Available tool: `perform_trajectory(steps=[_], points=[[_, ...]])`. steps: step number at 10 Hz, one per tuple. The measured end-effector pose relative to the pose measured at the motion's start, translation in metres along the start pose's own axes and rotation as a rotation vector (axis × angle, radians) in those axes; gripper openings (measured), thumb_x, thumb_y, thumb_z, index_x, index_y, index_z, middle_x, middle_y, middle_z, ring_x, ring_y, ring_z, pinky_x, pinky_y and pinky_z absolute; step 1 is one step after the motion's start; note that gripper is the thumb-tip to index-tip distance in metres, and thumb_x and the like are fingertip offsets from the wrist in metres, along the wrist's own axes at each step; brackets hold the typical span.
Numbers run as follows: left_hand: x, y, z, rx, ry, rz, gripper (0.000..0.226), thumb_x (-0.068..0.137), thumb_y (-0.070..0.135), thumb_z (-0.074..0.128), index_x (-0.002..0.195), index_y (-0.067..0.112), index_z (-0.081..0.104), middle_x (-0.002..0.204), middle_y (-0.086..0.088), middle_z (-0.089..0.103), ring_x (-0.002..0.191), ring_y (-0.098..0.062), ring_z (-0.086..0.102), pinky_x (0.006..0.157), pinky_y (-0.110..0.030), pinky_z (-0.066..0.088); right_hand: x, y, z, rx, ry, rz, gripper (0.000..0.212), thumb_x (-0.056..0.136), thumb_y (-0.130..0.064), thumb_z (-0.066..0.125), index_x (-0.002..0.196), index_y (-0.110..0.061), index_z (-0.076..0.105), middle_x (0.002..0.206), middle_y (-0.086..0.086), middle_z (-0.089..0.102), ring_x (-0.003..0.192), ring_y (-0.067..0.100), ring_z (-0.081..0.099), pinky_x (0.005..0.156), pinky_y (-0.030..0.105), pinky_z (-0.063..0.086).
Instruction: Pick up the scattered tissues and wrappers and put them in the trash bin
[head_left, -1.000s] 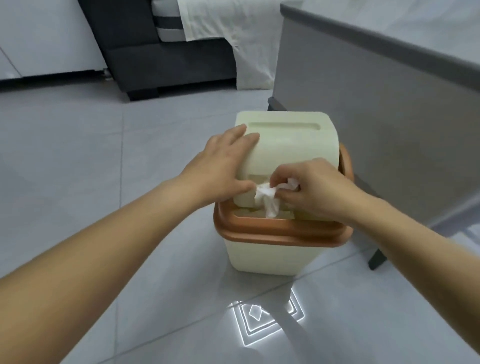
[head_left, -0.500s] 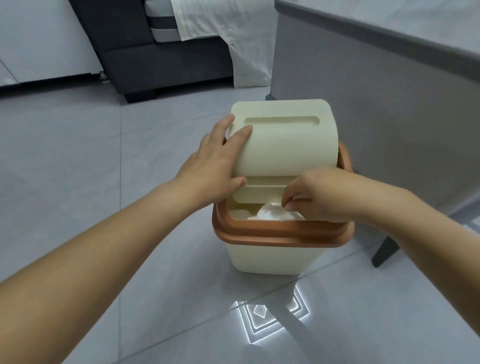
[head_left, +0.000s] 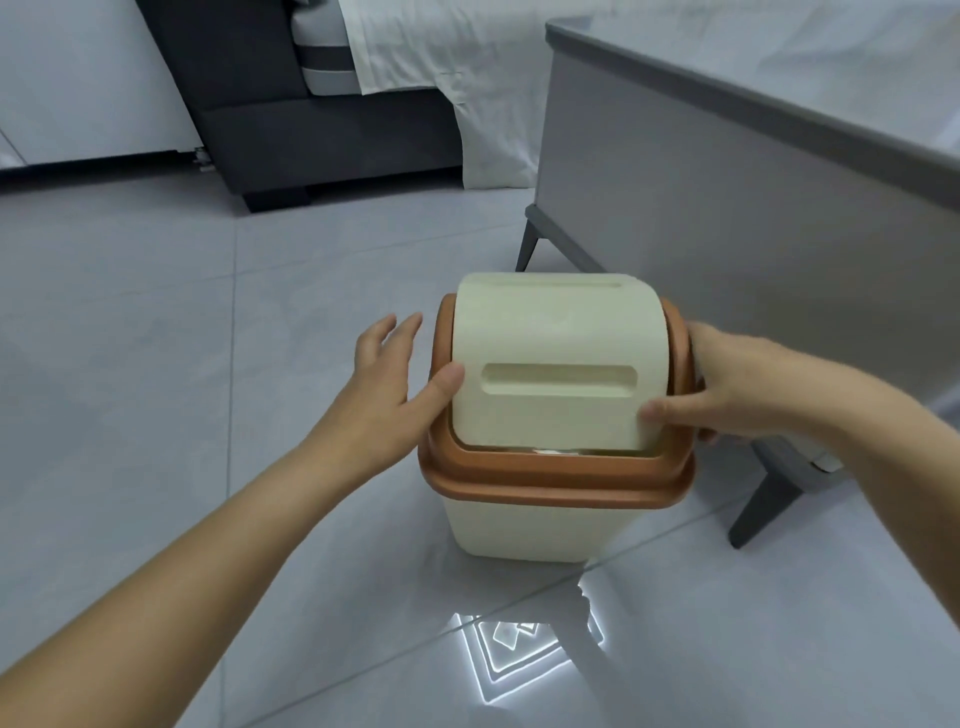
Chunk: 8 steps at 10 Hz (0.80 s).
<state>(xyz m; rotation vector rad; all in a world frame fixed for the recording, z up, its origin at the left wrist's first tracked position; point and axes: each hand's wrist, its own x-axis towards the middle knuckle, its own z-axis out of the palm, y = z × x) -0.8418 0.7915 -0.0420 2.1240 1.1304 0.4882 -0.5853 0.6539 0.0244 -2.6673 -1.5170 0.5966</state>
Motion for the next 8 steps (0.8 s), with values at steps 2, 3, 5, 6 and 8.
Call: perform_trajectory(steps=[2,3,5,6,8], points=[[-0.014,-0.005,0.018,-0.213,-0.083,0.036,0.07,0.082,0.062,0.046,0.142,0.036,0.023,0.144,0.015,0.034,0.129,-0.005,0.038,0.103,-0.035,0.041,0.002,0.005,0.02,0.045,0.037,-0.045,0.038,0.068,-0.045,0.062,0.091,-0.02,0.045,0.058,-0.001,0.068,0.046,0.009,0.064,0.045,0.026,0.053],[-0.02,-0.002,0.019,-0.188,-0.017,0.095,0.056,0.077,0.037,0.048,0.13,0.043,0.032,0.11,0.04,0.045,0.101,0.02,0.045,0.073,-0.012,0.041,0.004,0.004,0.025,0.09,0.058,-0.103,0.035,0.065,-0.045,0.058,0.087,-0.021,0.046,0.057,0.001,0.068,0.046,0.011,0.064,0.046,0.031,0.056],[-0.028,-0.016,0.014,-0.202,0.1,0.079,0.054,0.081,0.025,0.052,0.129,0.041,0.035,0.11,0.032,0.048,0.104,0.016,0.044,0.073,-0.014,0.041,0.012,-0.007,0.028,0.152,0.106,-0.242,0.053,0.065,-0.061,0.062,0.105,-0.028,0.048,0.092,-0.011,0.063,0.078,0.009,0.061,0.07,0.035,0.054],[-0.031,-0.022,0.012,-0.215,0.109,0.051,0.056,0.085,0.03,0.057,0.134,0.041,0.031,0.113,0.036,0.045,0.108,0.012,0.046,0.081,-0.018,0.041,0.012,-0.012,0.026,0.147,0.151,-0.23,0.076,0.065,-0.071,0.058,0.125,-0.027,0.042,0.1,-0.007,0.061,0.085,0.014,0.059,0.072,0.035,0.051],[-0.036,-0.02,0.013,-0.268,0.075,0.044,0.058,0.08,0.051,0.06,0.126,0.059,0.026,0.117,0.042,0.04,0.111,0.014,0.043,0.088,-0.018,0.04,-0.007,-0.028,-0.002,0.23,0.617,-0.358,0.079,0.071,-0.076,0.041,0.133,-0.028,0.037,0.105,0.0,0.058,0.093,0.019,0.057,0.081,0.034,0.048]])
